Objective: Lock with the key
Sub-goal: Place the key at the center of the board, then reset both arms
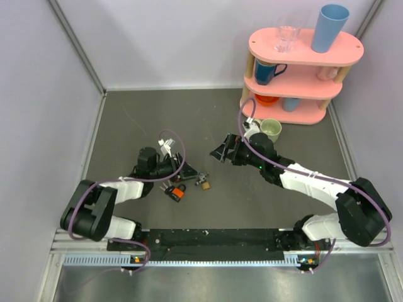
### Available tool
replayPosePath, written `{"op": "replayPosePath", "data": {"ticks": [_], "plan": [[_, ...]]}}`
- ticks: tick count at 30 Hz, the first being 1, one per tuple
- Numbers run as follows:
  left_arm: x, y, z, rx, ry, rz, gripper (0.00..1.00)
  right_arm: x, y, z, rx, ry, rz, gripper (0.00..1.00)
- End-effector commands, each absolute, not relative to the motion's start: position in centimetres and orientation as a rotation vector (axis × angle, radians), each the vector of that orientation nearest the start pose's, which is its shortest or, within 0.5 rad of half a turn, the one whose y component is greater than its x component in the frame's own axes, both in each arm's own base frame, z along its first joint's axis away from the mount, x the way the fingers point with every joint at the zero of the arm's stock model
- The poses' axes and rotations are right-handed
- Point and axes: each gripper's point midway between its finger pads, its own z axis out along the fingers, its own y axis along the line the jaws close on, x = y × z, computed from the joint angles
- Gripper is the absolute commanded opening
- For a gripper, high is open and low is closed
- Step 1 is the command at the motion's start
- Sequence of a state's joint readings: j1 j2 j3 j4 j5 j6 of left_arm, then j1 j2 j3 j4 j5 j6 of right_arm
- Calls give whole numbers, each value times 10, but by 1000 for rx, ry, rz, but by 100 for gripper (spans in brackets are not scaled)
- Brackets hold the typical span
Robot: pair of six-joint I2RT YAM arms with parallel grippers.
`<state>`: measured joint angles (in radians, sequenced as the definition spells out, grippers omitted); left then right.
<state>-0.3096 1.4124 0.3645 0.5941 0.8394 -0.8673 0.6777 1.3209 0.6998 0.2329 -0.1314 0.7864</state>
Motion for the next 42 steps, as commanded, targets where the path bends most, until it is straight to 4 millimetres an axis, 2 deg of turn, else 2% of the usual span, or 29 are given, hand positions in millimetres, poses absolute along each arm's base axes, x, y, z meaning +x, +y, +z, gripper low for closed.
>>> {"op": "replayPosePath", "data": {"ticks": [1,4,7,8,15,24,30,34,38,39,41,42], "plan": [[238,-231,114,58,2159,-1467,66,286,293,187,24,2029,1087,99],[239,-229,126,81,2128,-1439,76,285,291,191,26,2023,1086,99],[240,-228,143,114,2070,-1434,81,284,290,197,26,2011,1089,99],[239,-229,148,125,2057,-1438,99,284,289,199,30,2004,1091,99],[237,-228,173,179,1959,-1431,99,283,289,202,29,2000,1093,99],[237,-227,181,190,1936,-1421,99,281,288,213,30,1994,1099,99],[240,-221,182,186,1957,-1368,99,275,279,237,39,1949,1104,99],[251,-209,190,178,1955,-1233,99,269,268,255,45,1906,1092,99],[263,-191,209,161,1947,-1055,99,263,255,273,49,1865,1064,99],[265,-186,218,159,1925,-1018,99,260,252,285,47,1838,1068,99],[272,-173,231,128,1913,-909,99,255,246,288,39,1845,1046,99],[273,-169,235,119,1911,-879,99,252,242,300,37,1817,1051,99]]}}
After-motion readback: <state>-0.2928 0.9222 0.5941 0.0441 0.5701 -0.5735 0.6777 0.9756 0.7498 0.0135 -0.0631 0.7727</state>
